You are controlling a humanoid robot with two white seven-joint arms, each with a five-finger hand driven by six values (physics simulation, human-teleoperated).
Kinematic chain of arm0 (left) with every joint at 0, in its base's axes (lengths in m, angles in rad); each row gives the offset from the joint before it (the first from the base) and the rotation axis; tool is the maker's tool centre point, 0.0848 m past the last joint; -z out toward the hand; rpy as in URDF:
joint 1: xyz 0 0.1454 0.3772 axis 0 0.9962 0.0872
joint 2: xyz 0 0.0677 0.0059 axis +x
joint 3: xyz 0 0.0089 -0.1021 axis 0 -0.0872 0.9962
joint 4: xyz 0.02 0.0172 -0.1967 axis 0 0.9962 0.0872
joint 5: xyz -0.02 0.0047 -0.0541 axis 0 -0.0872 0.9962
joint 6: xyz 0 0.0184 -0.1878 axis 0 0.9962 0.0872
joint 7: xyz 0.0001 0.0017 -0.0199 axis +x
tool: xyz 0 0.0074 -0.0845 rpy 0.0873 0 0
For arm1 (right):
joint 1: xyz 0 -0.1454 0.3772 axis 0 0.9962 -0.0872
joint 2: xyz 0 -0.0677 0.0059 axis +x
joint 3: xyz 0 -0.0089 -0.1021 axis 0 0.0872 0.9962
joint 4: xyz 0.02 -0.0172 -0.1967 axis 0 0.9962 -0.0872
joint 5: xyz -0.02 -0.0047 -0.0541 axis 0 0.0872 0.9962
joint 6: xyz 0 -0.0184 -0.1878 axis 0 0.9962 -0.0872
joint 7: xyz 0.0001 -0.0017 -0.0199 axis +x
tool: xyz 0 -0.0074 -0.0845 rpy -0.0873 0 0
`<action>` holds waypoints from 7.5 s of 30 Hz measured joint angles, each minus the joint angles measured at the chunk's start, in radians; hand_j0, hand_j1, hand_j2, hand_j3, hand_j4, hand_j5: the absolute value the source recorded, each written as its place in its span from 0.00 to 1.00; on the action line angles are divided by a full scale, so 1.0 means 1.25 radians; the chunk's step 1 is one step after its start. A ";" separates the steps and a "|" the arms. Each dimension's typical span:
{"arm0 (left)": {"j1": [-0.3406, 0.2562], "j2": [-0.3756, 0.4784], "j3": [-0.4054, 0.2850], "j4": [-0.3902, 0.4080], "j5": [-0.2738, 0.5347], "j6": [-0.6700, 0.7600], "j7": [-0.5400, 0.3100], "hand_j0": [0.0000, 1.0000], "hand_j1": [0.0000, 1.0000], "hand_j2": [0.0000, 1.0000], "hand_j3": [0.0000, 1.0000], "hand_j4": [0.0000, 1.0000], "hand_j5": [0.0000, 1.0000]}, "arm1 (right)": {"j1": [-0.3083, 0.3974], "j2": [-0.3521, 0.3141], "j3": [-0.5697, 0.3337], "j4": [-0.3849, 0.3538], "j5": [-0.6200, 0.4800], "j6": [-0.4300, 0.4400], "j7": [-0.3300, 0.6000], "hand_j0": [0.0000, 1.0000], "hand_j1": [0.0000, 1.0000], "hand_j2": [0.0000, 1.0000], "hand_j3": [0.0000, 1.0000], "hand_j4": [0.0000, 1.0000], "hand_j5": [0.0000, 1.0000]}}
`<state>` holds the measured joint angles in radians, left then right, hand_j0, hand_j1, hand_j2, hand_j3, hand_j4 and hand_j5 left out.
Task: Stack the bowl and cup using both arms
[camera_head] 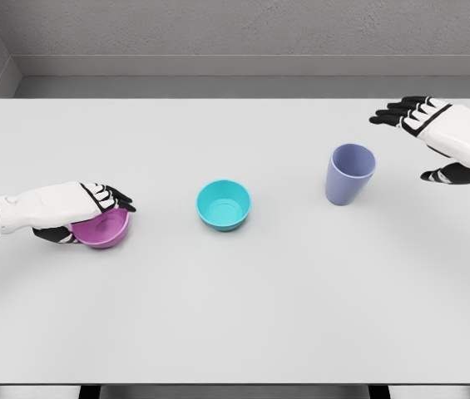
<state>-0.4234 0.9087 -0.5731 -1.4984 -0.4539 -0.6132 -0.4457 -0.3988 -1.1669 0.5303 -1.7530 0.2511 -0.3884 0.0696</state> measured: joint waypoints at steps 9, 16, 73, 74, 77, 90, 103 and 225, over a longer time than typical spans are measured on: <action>-0.007 -0.001 0.000 0.001 0.003 0.000 0.001 0.52 0.52 0.52 0.52 0.52 0.52 | -0.001 -0.001 0.000 0.000 0.000 -0.001 0.000 1.00 1.00 1.00 1.00 1.00 1.00; -0.025 -0.017 0.007 0.003 0.004 0.000 0.001 0.52 0.52 0.52 0.52 0.52 0.52 | -0.001 -0.002 0.000 0.000 0.000 -0.002 0.000 1.00 1.00 1.00 1.00 1.00 1.00; -0.210 -0.316 -0.128 0.038 -0.114 0.000 -0.016 0.97 0.97 0.97 0.97 0.97 0.97 | 0.002 0.001 -0.013 0.000 0.000 -0.007 0.000 1.00 1.00 1.00 1.00 1.00 1.00; -0.210 -0.315 -0.128 0.038 -0.114 0.000 -0.016 0.99 0.99 0.99 0.99 0.99 0.99 | 0.002 0.001 -0.013 0.000 0.000 -0.007 0.000 1.00 1.00 1.00 1.00 1.00 1.00; -0.211 -0.315 -0.128 0.038 -0.112 0.000 -0.016 1.00 1.00 1.00 1.00 1.00 1.00 | 0.002 0.002 -0.013 0.000 0.000 -0.006 0.000 1.00 1.00 1.00 1.00 1.00 1.00; -0.215 -0.305 -0.124 0.031 -0.109 0.000 -0.013 1.00 1.00 1.00 1.00 1.00 1.00 | -0.009 0.017 -0.006 0.000 0.000 -0.001 0.027 1.00 1.00 1.00 1.00 1.00 1.00; -0.202 -0.110 -0.080 0.017 0.012 0.000 -0.007 1.00 1.00 1.00 1.00 1.00 1.00 | -0.098 0.087 0.002 0.000 0.001 0.041 0.253 1.00 1.00 1.00 1.00 1.00 1.00; -0.108 0.008 0.025 0.131 0.064 0.000 0.040 1.00 1.00 1.00 1.00 1.00 1.00 | -0.430 0.318 0.228 0.008 -0.003 0.142 0.434 0.57 0.57 0.57 0.57 0.57 0.57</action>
<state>-0.5583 0.9189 -0.5421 -1.3345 -0.3742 -0.6127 -0.3955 -0.9357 -0.7692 0.8151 -1.7432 0.2472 -0.2113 0.6118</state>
